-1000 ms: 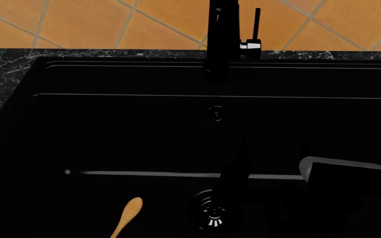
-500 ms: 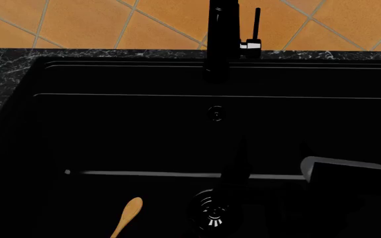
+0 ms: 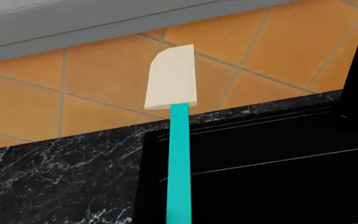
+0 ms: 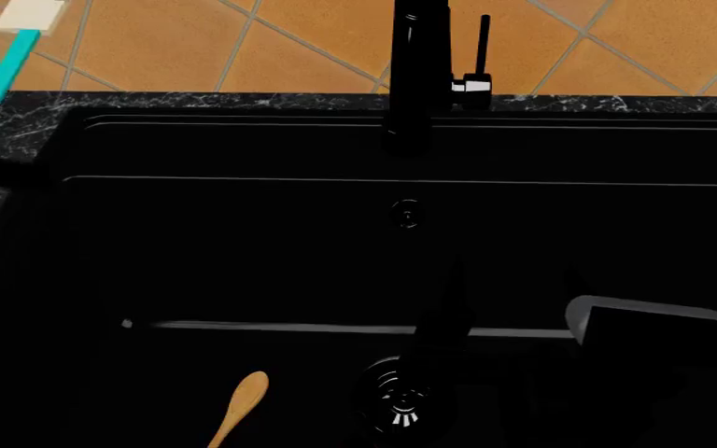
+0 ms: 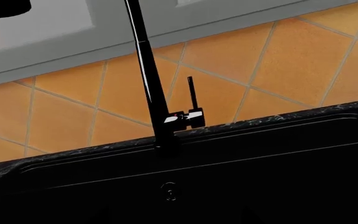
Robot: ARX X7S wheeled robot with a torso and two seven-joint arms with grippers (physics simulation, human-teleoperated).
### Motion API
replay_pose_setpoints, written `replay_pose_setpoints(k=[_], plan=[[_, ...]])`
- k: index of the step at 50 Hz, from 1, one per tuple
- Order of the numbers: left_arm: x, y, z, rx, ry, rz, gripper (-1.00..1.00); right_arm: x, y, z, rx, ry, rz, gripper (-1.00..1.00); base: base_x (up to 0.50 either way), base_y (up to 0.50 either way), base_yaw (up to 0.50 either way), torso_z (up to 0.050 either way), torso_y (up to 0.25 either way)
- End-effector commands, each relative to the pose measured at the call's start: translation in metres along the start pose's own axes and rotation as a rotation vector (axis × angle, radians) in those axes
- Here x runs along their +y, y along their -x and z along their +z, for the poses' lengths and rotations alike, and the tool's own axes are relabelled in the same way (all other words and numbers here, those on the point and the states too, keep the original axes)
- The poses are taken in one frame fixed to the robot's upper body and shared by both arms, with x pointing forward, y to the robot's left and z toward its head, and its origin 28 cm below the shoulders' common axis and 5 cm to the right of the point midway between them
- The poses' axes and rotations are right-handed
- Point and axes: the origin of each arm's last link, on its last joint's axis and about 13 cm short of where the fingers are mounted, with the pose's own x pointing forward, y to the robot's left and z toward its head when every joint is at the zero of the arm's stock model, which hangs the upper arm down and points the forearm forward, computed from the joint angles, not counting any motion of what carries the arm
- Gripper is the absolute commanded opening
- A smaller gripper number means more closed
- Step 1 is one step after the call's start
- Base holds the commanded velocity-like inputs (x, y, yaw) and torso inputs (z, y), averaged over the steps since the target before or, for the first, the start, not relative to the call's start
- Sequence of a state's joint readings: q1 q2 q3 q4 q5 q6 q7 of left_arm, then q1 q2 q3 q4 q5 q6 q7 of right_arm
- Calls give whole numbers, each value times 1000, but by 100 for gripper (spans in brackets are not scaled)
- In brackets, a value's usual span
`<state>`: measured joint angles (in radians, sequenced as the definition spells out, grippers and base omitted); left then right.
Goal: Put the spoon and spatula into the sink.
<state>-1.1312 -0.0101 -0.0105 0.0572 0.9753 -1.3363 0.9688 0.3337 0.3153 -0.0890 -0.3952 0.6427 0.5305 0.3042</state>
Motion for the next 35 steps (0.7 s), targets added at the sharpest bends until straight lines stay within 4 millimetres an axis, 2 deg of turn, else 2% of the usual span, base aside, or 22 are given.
replay_pose_setpoints(k=[1,8,15,23,35], plan=[[-28,-9,2,34,-84,-152,-100,0,0,0,-1,1,-3,100,0,0,0,0,0],[-38,-16,-6,59,-102,-226,-100,-1,1,1,-5,-1,-5,100,0,0,0,0,0],[-50,-27,-29,130,-152,-284,-100,-2,1,0,-4,-1,-8,100,0,0,0,0,0],[-49,-41,-42,181,-139,-240,-100,-1,1,1,-5,-3,-8,100,0,0,0,0,0],[-66,-46,-80,281,-151,-326,-100,-1,2,1,-5,-3,-8,100,0,0,0,0,0]])
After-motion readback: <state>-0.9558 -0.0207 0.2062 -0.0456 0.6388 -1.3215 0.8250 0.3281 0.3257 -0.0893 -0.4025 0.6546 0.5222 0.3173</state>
